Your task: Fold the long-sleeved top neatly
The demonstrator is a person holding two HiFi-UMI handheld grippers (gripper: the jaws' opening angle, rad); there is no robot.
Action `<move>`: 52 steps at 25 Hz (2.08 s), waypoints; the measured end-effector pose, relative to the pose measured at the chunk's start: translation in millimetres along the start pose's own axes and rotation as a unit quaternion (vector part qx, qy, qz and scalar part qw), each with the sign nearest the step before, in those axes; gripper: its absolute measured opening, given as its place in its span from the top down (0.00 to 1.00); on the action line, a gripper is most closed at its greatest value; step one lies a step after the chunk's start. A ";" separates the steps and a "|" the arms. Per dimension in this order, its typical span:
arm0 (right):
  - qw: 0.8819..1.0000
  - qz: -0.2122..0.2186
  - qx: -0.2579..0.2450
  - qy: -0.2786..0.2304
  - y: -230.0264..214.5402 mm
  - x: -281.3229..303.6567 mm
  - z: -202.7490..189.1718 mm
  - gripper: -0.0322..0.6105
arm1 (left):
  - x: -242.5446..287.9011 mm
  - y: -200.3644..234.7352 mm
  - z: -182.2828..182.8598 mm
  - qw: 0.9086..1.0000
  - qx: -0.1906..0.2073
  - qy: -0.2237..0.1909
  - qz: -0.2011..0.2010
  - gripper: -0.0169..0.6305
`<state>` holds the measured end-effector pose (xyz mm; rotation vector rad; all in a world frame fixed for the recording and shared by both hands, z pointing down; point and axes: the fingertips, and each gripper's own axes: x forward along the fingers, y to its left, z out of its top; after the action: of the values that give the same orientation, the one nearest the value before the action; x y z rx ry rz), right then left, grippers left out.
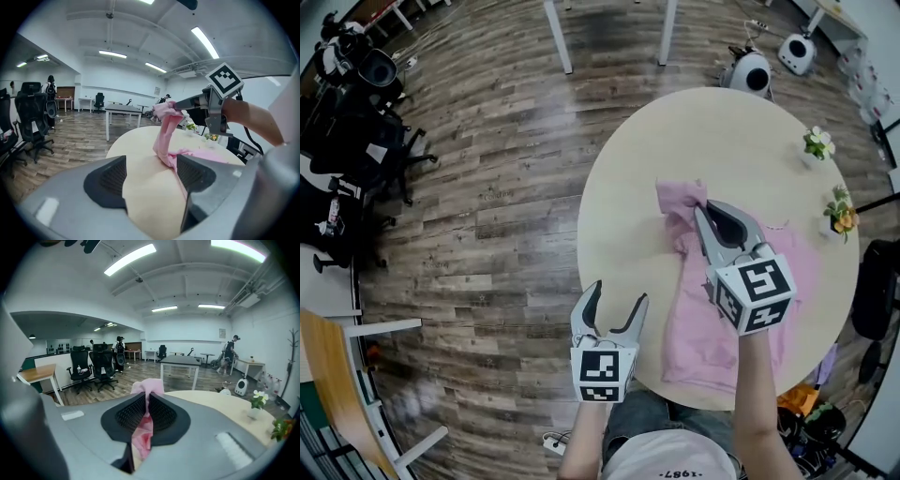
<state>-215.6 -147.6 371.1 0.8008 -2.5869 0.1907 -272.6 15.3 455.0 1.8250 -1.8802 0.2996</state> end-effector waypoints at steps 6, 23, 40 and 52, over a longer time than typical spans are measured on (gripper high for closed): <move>0.999 -0.018 0.017 -0.026 -37.9 -34.5 9.2 0.87 | 12.9 -35.2 13.8 0.999 0.026 -0.002 -0.024 0.45; 0.998 -0.043 0.038 0.003 -134.7 -115.6 -50.2 0.87 | 45.3 -142.8 19.6 0.994 0.076 0.013 -0.076 0.45; 0.975 -0.077 0.103 0.183 -164.1 -120.4 -225.6 0.86 | 72.9 -177.4 3.1 0.988 0.105 0.052 -0.105 0.45; 0.958 -0.155 0.072 0.231 -183.1 -123.4 -269.9 0.68 | 82.2 -181.0 -0.3 0.985 0.109 0.064 -0.113 0.45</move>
<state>75.7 -168.3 561.7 1.0584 -2.0004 0.4205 -93.2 -70.2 462.7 2.0878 -1.5864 0.5472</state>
